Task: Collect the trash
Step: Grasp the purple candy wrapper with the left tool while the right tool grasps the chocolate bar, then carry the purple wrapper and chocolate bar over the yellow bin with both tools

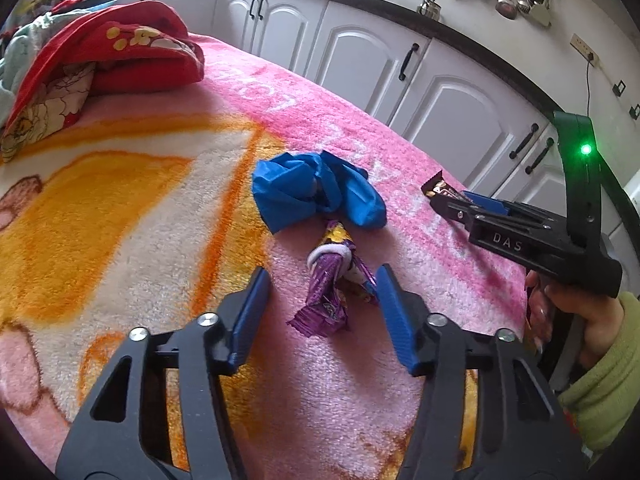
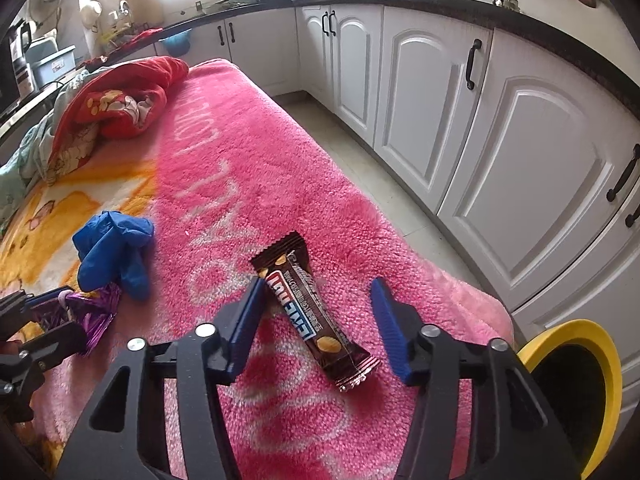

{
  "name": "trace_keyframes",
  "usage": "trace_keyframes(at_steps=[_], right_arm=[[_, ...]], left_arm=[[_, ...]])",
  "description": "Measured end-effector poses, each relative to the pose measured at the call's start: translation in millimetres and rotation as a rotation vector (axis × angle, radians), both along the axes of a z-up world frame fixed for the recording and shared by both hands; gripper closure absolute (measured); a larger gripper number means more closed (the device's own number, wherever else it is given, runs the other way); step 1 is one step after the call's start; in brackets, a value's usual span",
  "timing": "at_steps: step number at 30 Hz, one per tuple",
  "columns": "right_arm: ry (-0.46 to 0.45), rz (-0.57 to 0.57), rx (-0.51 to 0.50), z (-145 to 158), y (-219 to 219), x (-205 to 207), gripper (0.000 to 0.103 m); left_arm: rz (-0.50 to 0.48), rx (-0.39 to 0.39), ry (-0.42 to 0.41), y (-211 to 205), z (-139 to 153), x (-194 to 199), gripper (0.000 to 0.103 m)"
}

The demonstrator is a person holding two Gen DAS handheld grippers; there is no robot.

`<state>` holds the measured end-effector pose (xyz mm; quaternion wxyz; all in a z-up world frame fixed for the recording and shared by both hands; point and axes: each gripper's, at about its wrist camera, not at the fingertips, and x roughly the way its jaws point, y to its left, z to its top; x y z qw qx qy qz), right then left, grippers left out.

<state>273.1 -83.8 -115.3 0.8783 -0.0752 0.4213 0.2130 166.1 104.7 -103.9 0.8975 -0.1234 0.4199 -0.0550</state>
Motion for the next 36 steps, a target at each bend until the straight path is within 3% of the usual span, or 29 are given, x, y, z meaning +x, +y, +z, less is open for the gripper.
trace_keyframes(at_steps=[4,8,22,36], right_arm=[[0.01,-0.005,0.015,1.6,-6.1,-2.9,0.068],[0.024,-0.005,0.03,2.9,-12.5,-6.7,0.081],[0.061,0.023,0.092,5.3,-17.4,-49.5,0.084],[0.076,0.068,0.185,29.1,-34.6,-97.4,0.085]], left_arm=[[-0.023,0.002,0.004,-4.1,0.1,-0.6,0.075],[-0.035,0.015,0.01,-8.1,-0.6,-1.8,0.078],[-0.016,0.034,0.017,-9.6,4.8,-9.8,0.091],[-0.077,0.054,-0.046,-37.2,34.3,-31.8,0.093]])
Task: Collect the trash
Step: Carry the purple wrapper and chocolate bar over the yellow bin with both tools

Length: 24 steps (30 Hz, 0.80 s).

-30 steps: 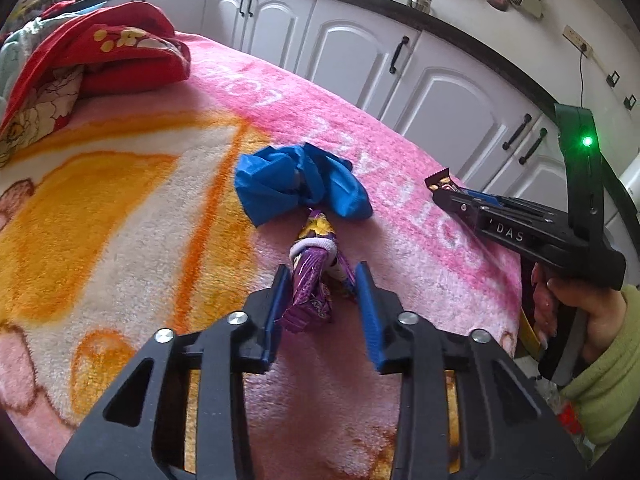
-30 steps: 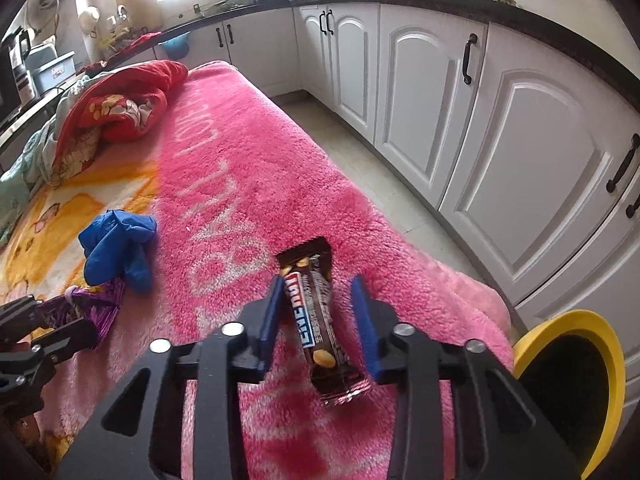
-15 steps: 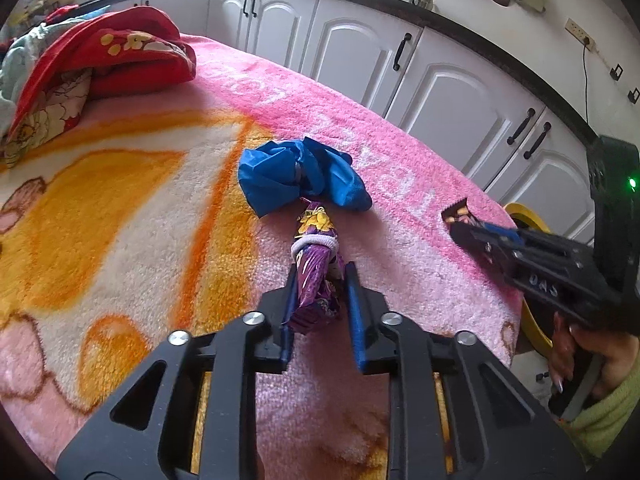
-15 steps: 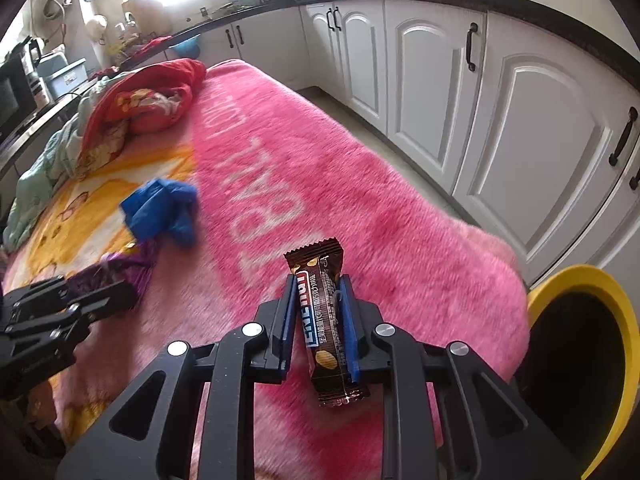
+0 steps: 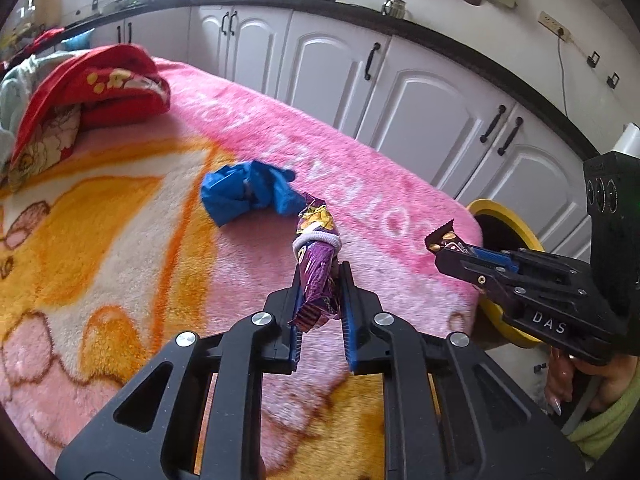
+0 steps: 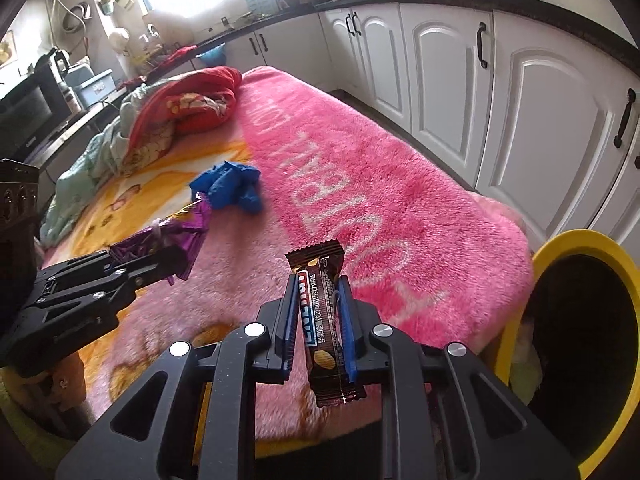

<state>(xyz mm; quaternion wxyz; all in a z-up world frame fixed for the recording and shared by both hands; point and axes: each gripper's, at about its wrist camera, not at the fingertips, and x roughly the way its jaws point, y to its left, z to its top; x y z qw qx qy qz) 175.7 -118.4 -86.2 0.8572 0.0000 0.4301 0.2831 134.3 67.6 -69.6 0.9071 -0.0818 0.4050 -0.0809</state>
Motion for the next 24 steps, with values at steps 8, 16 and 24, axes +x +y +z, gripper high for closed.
trace_keyframes(at_steps=[8,16,24], right_arm=[[-0.027,-0.003,0.022,17.4,-18.9,-17.1,0.085],[-0.053,-0.035,0.035,31.5,-48.1,-30.6,0.085],[-0.082,-0.095,0.044,42.9,-80.6,-36.3,0.085]], left_arm=[[-0.031,-0.006,-0.028,-20.3,12.9,-8.5,0.093],[-0.061,-0.015,-0.06,-43.7,23.7,-12.4,0.093],[-0.089,-0.024,-0.081,-65.2,30.4,-14.1,0.093]])
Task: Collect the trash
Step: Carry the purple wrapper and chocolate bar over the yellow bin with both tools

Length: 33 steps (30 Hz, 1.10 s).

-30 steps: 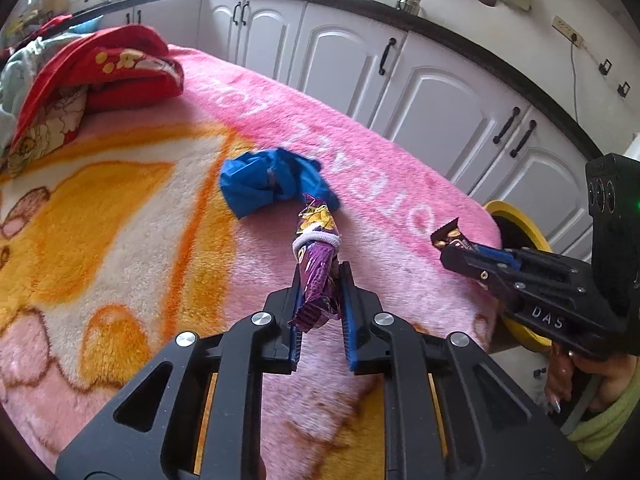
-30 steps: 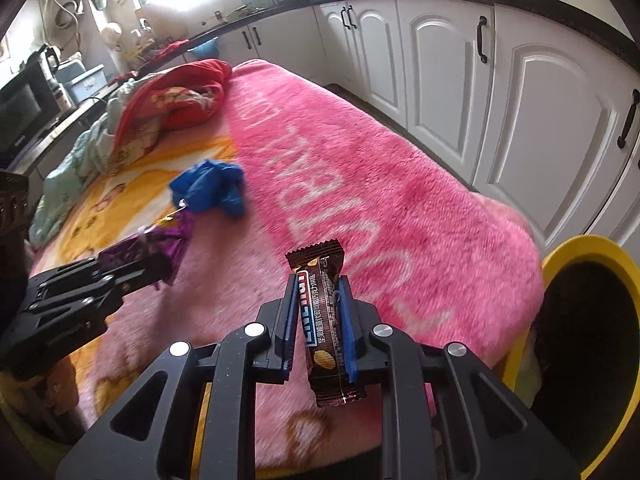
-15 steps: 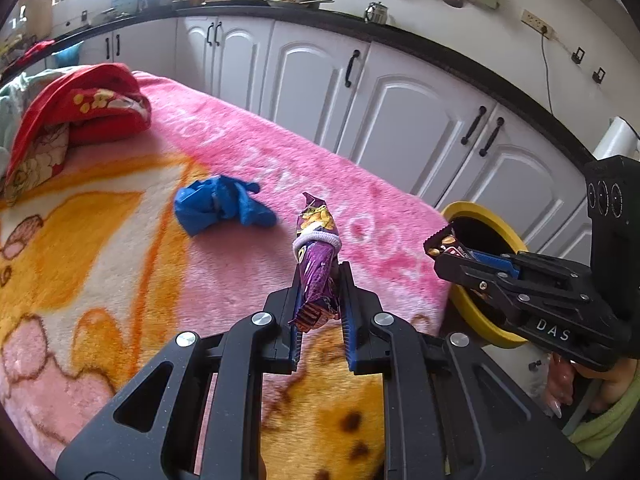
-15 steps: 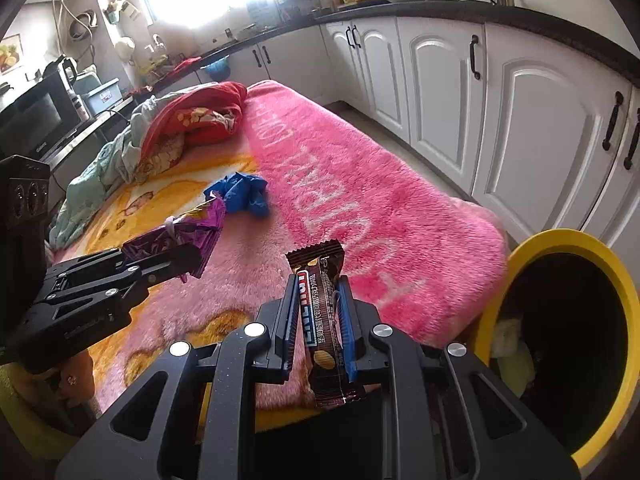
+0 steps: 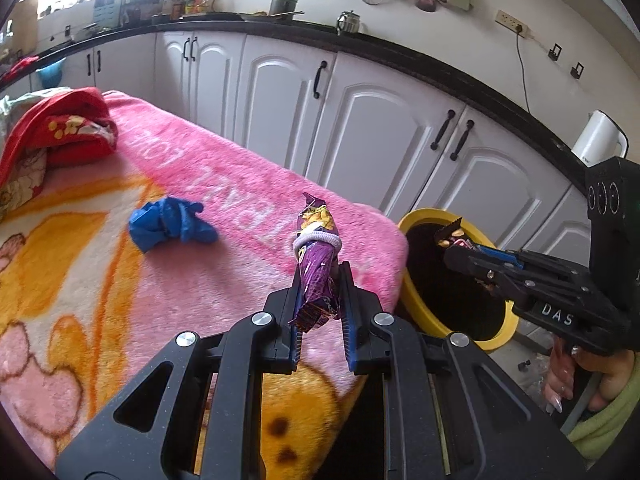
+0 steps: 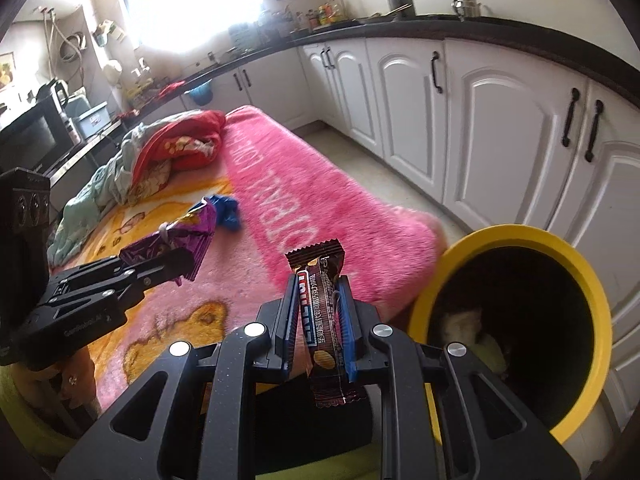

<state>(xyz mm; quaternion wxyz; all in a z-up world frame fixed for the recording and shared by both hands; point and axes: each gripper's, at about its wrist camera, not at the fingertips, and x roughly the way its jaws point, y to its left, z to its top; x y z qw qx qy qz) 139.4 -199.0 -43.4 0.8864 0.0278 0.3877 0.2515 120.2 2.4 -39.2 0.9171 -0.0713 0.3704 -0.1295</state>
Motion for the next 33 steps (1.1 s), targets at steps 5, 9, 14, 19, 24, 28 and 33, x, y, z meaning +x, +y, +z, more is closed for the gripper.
trace_keyframes(at_steps=[5,9,14,19,24,28,33], right_arm=[[-0.02,-0.043,0.015,8.1,-21.2,-1.6,0.085],[-0.03,-0.075,0.024,11.6,-35.1,-2.5,0.085],[-0.041,-0.116,0.034,13.8,-54.4,-4.5,0.085],[-0.051,-0.155,0.05,16.3,-72.5,-5.7,0.085],[-0.061,-0.191,0.064,18.3,-90.4,-7.1,0.085],[-0.067,-0.221,0.077,19.1,-106.0,-8.5,0.085],[-0.067,-0.263,0.092,17.6,-125.1,-8.9,0.085]], left_arm=[[-0.019,-0.005,-0.005,-13.0,2.8,0.6,0.093],[-0.034,-0.005,-0.017,-25.1,6.9,1.4,0.093],[-0.057,-0.007,-0.032,-39.2,11.7,3.6,0.093],[-0.092,0.001,-0.043,-58.8,15.6,7.7,0.093],[-0.127,0.01,-0.051,-77.1,17.7,10.0,0.092],[-0.148,0.013,-0.053,-89.0,17.9,12.4,0.092],[-0.169,0.017,-0.056,-102.5,18.3,15.1,0.092]])
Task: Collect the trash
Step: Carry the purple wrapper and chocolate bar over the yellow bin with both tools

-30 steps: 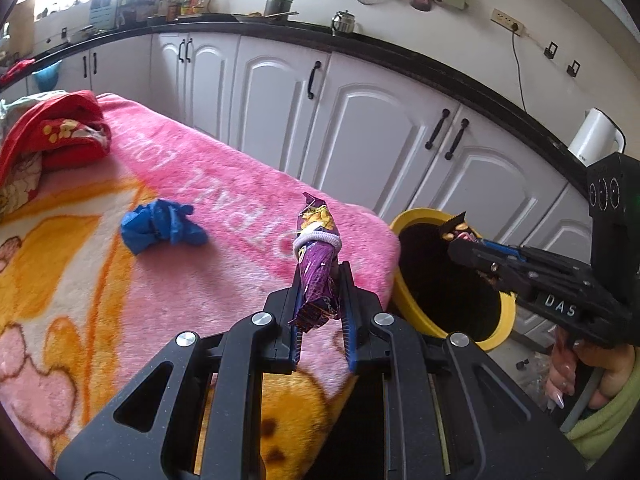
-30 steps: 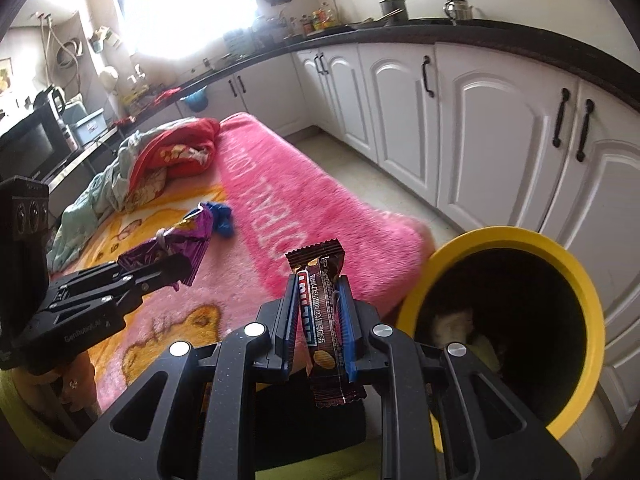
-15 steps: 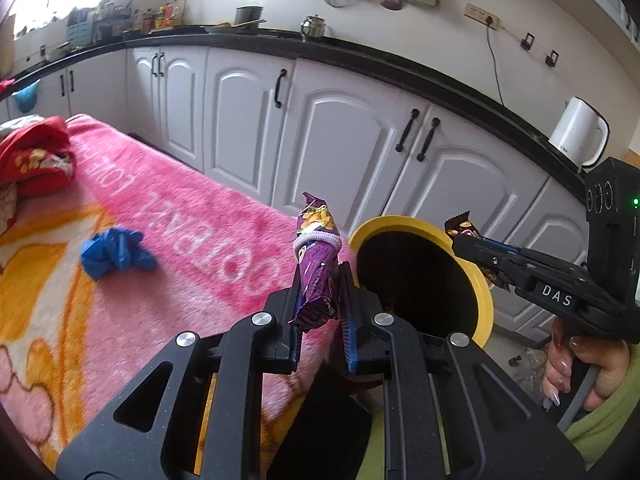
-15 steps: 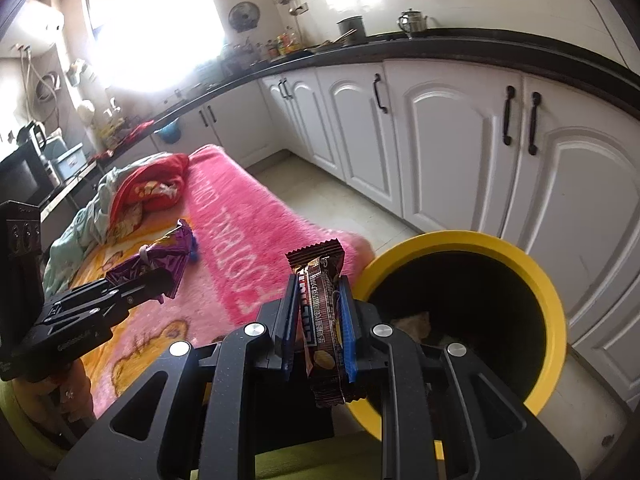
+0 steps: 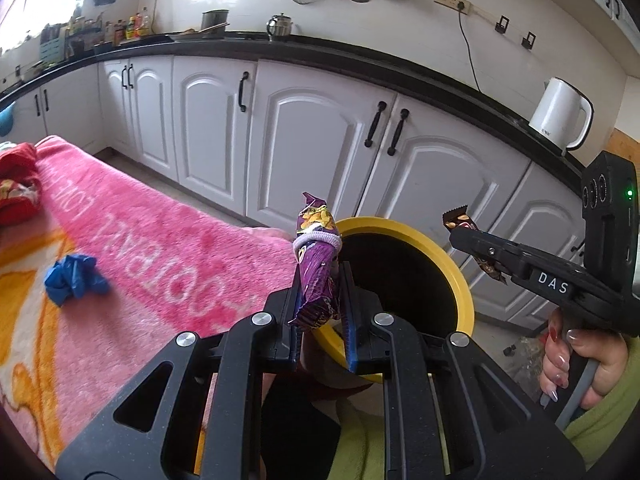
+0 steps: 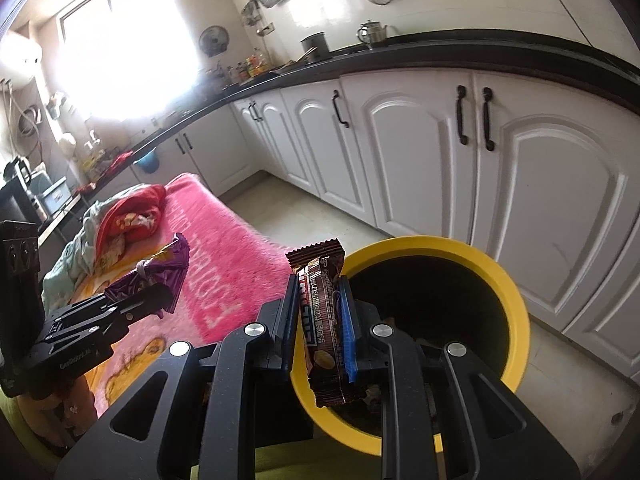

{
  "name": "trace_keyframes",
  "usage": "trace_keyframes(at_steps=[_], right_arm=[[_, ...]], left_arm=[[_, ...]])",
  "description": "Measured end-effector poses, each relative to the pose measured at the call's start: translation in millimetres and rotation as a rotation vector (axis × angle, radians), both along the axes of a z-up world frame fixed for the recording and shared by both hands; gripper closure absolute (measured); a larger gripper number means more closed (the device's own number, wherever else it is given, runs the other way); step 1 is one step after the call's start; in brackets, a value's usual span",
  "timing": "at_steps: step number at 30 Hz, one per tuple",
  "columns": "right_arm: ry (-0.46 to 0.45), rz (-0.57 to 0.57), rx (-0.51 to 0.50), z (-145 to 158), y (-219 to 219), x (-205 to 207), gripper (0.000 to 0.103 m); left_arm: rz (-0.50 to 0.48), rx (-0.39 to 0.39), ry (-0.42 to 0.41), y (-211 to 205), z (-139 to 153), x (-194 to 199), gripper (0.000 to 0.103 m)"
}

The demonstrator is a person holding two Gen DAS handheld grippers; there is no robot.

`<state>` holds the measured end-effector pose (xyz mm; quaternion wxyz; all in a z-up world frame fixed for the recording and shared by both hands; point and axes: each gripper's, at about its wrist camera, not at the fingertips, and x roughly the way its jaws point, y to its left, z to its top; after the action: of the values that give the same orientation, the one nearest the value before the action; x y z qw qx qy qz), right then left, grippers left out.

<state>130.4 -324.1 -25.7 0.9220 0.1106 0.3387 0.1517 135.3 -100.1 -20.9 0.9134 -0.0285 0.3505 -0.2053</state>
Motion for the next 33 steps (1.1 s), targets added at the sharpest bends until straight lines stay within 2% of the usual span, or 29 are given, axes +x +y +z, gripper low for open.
trace_keyframes(at_steps=[19,33], right_arm=[[0.002,-0.118,0.002,-12.3,-44.5,-3.8,0.085],[0.048,-0.177,0.004,-36.7,-68.5,5.4,0.085]], left_arm=[[-0.096,0.016,0.043,-55.1,-22.4,15.5,0.092],[-0.154,0.042,0.1,-90.7,-50.5,28.4,0.092]])
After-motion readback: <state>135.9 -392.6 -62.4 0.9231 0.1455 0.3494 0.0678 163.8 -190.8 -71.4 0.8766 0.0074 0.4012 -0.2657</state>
